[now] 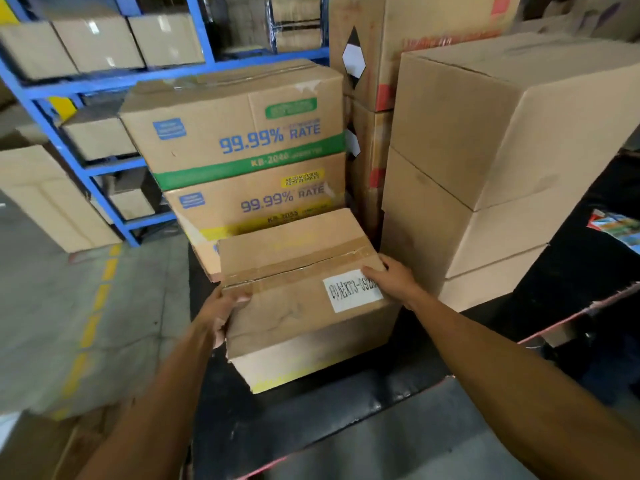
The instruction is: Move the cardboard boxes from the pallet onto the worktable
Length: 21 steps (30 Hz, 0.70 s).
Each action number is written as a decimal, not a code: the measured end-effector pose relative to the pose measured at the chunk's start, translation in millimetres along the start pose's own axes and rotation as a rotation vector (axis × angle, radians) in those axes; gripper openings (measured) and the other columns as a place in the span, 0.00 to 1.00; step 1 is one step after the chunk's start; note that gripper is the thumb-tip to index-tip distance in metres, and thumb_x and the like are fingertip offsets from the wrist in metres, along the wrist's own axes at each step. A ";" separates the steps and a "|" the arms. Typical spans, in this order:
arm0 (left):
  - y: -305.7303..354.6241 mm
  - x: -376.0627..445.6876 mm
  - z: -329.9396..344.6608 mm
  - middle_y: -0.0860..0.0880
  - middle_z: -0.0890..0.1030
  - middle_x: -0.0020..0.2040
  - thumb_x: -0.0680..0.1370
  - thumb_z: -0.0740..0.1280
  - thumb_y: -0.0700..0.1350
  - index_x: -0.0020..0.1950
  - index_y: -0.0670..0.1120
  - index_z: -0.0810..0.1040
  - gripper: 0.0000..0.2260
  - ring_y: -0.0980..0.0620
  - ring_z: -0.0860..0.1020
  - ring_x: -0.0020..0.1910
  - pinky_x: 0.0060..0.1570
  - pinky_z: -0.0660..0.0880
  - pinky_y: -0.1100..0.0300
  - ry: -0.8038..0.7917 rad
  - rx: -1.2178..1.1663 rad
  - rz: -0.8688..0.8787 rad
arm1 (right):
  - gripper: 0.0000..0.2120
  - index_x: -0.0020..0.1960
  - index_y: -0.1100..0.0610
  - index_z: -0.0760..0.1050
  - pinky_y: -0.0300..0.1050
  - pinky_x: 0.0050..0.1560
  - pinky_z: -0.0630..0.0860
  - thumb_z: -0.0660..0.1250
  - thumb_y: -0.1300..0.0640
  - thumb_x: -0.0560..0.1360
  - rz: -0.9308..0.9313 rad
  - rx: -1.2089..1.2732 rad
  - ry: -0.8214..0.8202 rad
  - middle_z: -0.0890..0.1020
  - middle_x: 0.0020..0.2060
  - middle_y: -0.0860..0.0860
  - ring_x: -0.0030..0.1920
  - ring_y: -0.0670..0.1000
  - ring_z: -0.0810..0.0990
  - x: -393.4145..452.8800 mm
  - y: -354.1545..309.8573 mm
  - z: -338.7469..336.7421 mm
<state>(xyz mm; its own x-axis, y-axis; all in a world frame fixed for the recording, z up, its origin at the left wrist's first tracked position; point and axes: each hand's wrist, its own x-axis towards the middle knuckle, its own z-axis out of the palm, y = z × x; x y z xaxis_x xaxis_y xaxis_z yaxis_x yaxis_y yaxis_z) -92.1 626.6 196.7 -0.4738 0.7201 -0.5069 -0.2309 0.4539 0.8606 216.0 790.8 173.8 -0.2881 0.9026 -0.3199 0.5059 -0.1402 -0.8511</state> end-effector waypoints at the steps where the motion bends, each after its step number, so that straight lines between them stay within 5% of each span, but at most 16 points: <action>1: -6.1 -4.2 7.6 0.40 0.83 0.56 0.75 0.71 0.40 0.65 0.48 0.76 0.18 0.38 0.81 0.53 0.45 0.80 0.47 0.036 0.020 0.010 | 0.27 0.74 0.48 0.68 0.56 0.67 0.73 0.68 0.44 0.77 -0.004 -0.031 -0.023 0.79 0.64 0.50 0.64 0.54 0.78 6.1 4.2 -5.0; 7: -21.7 -15.9 28.1 0.41 0.80 0.52 0.78 0.71 0.45 0.64 0.44 0.73 0.17 0.42 0.80 0.48 0.40 0.77 0.51 0.224 0.107 0.058 | 0.25 0.70 0.49 0.71 0.52 0.63 0.76 0.69 0.44 0.76 -0.090 -0.019 -0.024 0.81 0.60 0.49 0.60 0.53 0.79 20.2 11.8 -5.6; 12: -19.6 -21.2 38.4 0.38 0.80 0.57 0.79 0.71 0.45 0.68 0.42 0.73 0.19 0.42 0.80 0.50 0.41 0.78 0.49 0.226 0.142 0.067 | 0.23 0.67 0.50 0.72 0.54 0.62 0.76 0.69 0.44 0.74 -0.114 -0.069 0.066 0.81 0.57 0.51 0.58 0.55 0.79 22.3 20.5 -4.9; 18: -16.0 -33.4 60.1 0.46 0.79 0.43 0.81 0.66 0.40 0.54 0.46 0.75 0.04 0.49 0.78 0.41 0.39 0.75 0.55 0.247 0.171 0.072 | 0.26 0.66 0.49 0.72 0.52 0.60 0.77 0.67 0.41 0.71 -0.103 -0.110 0.064 0.81 0.57 0.51 0.57 0.56 0.80 20.8 25.9 -14.6; 21: -16.4 -31.2 58.9 0.45 0.79 0.45 0.81 0.68 0.41 0.57 0.45 0.76 0.06 0.48 0.78 0.41 0.46 0.76 0.53 0.276 0.204 0.088 | 0.25 0.67 0.50 0.72 0.52 0.61 0.76 0.67 0.41 0.74 -0.111 -0.119 0.040 0.81 0.58 0.52 0.58 0.57 0.79 18.0 24.3 -14.7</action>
<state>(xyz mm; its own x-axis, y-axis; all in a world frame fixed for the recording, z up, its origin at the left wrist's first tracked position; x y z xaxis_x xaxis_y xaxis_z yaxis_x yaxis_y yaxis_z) -23.5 627.6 195.5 -0.7027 0.6045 -0.3752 -0.0177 0.5123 0.8586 235.0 809.6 153.5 -0.3160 0.9258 -0.2075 0.5661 0.0085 -0.8243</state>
